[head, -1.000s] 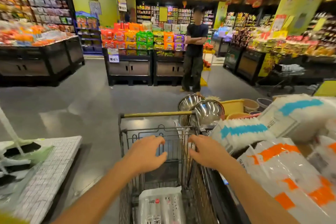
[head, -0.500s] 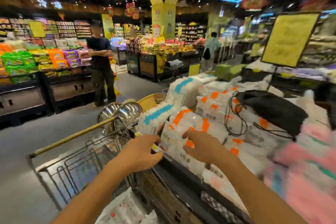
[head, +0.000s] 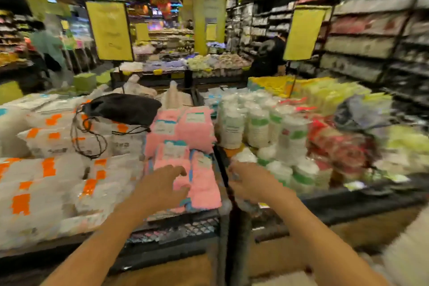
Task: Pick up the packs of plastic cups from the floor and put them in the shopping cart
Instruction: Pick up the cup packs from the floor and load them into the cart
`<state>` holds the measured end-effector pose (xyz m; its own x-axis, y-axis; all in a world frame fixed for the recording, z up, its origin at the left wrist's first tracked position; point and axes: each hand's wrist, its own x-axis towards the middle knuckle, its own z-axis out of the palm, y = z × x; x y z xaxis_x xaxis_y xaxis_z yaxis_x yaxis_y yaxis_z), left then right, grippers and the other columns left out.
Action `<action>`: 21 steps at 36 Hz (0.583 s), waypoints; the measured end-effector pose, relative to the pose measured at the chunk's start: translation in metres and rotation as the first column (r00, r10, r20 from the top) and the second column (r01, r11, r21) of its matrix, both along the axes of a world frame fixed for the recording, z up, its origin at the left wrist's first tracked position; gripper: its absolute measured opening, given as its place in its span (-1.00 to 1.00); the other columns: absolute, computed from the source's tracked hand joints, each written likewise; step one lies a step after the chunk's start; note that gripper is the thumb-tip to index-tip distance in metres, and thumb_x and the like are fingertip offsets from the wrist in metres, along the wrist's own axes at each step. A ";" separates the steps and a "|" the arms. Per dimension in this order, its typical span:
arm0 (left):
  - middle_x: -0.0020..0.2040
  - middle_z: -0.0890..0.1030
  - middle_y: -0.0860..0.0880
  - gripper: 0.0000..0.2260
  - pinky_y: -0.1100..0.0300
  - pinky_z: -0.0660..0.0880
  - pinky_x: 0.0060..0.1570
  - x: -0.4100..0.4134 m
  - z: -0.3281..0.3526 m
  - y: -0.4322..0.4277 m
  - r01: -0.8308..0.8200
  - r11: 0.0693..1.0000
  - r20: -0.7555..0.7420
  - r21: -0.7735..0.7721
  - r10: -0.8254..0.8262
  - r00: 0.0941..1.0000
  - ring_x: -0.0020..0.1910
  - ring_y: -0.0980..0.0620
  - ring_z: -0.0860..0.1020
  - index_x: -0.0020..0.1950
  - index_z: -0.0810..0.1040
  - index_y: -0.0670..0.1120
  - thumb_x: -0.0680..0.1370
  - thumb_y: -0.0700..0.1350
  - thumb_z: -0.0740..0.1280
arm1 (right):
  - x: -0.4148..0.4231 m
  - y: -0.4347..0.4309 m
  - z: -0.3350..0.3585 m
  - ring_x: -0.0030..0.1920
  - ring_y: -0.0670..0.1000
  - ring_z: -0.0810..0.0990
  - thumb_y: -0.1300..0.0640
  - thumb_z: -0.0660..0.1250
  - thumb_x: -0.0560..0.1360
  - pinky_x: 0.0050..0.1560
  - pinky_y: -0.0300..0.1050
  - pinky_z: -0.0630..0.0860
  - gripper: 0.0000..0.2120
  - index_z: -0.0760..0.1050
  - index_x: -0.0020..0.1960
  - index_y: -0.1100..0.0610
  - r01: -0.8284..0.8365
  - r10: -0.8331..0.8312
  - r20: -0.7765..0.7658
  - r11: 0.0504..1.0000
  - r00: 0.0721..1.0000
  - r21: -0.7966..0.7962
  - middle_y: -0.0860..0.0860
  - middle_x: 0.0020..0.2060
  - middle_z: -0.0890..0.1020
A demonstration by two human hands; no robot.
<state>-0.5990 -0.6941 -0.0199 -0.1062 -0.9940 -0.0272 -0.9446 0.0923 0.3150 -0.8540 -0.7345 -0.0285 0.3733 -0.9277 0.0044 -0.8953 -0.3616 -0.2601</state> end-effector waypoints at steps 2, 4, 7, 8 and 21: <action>0.32 0.50 0.08 -0.57 0.09 0.40 0.21 -0.056 -0.001 -0.011 0.093 0.996 -0.003 0.003 -0.093 0.996 0.26 0.00 0.48 0.32 0.43 0.12 0.50 0.24 0.25 | -0.064 0.015 -0.001 0.27 0.14 0.49 -0.08 0.21 0.60 0.16 0.02 0.47 -0.59 0.37 0.40 0.01 0.094 -0.094 0.004 0.995 0.996 0.037 0.04 0.31 0.52; 0.24 0.54 0.08 -0.51 0.06 0.43 0.19 -0.111 -0.003 -0.020 0.175 0.984 -0.018 0.023 -0.175 0.984 0.22 -0.01 0.51 0.28 0.46 0.11 0.45 0.31 0.19 | -0.124 0.031 -0.001 0.28 0.12 0.48 -0.09 0.20 0.61 0.11 0.01 0.46 -0.55 0.31 0.46 -0.01 0.173 -0.172 -0.020 0.983 0.985 0.054 0.03 0.33 0.49; 0.15 0.57 0.13 -0.52 0.09 0.48 0.12 -0.193 -0.010 -0.030 0.283 0.959 -0.063 0.014 -0.281 0.958 0.16 0.03 0.56 0.21 0.47 0.18 0.40 0.36 0.16 | -0.206 0.057 -0.004 0.06 0.08 0.59 -0.10 0.20 0.59 -0.08 0.03 0.57 -0.60 0.37 0.39 -0.01 0.316 -0.315 -0.017 0.948 0.949 0.032 0.00 0.11 0.60; 0.17 0.55 0.13 -0.55 0.13 0.45 0.12 -0.219 -0.012 -0.030 0.311 0.950 -0.077 0.017 -0.309 0.948 0.17 0.03 0.55 0.24 0.47 0.16 0.43 0.34 0.19 | -0.231 0.067 -0.006 -0.01 0.06 0.60 -0.09 0.21 0.59 -0.14 0.02 0.58 -0.63 0.39 0.36 -0.01 0.356 -0.355 -0.025 0.934 0.934 0.031 -0.02 0.05 0.61; 0.26 0.55 0.09 -0.59 0.14 0.47 0.12 -0.442 -0.046 -0.036 0.700 0.712 -0.100 0.050 -0.694 0.713 0.21 0.08 0.52 0.30 0.47 0.09 0.51 0.22 0.25 | -0.423 0.180 -0.049 0.16 0.12 0.56 0.00 0.24 0.60 0.13 0.03 0.51 -0.64 0.42 0.34 0.11 0.763 -0.769 0.046 0.638 0.637 0.101 0.09 0.15 0.59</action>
